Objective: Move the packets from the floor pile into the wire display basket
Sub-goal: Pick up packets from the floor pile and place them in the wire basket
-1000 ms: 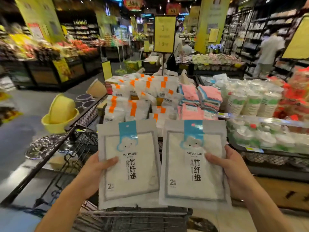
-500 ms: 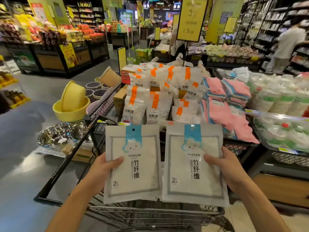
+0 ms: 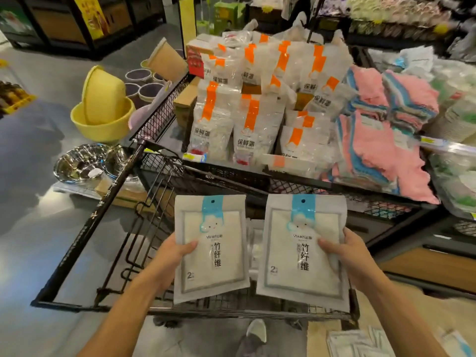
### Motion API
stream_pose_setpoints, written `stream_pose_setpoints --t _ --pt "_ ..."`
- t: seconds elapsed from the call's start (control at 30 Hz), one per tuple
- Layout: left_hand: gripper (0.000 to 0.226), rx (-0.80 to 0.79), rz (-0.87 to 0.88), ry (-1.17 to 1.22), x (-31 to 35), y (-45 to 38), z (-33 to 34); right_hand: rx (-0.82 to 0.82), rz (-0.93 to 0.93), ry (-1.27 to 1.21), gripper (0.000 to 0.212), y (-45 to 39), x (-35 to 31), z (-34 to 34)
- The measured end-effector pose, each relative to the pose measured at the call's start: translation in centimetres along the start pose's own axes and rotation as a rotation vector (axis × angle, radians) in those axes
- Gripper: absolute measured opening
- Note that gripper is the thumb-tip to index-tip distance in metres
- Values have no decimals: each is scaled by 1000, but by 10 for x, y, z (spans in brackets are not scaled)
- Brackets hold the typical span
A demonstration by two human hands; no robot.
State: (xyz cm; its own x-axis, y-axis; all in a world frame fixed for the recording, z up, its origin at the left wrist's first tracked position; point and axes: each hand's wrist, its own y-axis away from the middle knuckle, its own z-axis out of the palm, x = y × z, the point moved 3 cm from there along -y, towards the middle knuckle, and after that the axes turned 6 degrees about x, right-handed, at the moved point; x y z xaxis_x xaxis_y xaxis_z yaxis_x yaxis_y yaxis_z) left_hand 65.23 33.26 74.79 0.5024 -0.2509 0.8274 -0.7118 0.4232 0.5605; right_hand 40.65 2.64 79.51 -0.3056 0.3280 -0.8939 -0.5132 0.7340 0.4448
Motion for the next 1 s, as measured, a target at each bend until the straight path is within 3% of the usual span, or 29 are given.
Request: stream_pose_setpoints --t 0.33,0.6,0.73,0.87,1.0 --pt "27 172 -151 -119 -46 -100 28 19 176 180 33 -124 64 6" --pt "29 192 -238 -186 -123 -212 55 47 297 291 23 -198 141 19" --pt "33 216 -235 -237 -158 -263 58 76 356 329 28 -232 181 29" --pt "21 258 -221 -273 -188 -302 49 136 367 323 25 -255 209 48" --pt "31 321 -135 -356 -205 -322 49 212 359 378 21 -280 237 63"
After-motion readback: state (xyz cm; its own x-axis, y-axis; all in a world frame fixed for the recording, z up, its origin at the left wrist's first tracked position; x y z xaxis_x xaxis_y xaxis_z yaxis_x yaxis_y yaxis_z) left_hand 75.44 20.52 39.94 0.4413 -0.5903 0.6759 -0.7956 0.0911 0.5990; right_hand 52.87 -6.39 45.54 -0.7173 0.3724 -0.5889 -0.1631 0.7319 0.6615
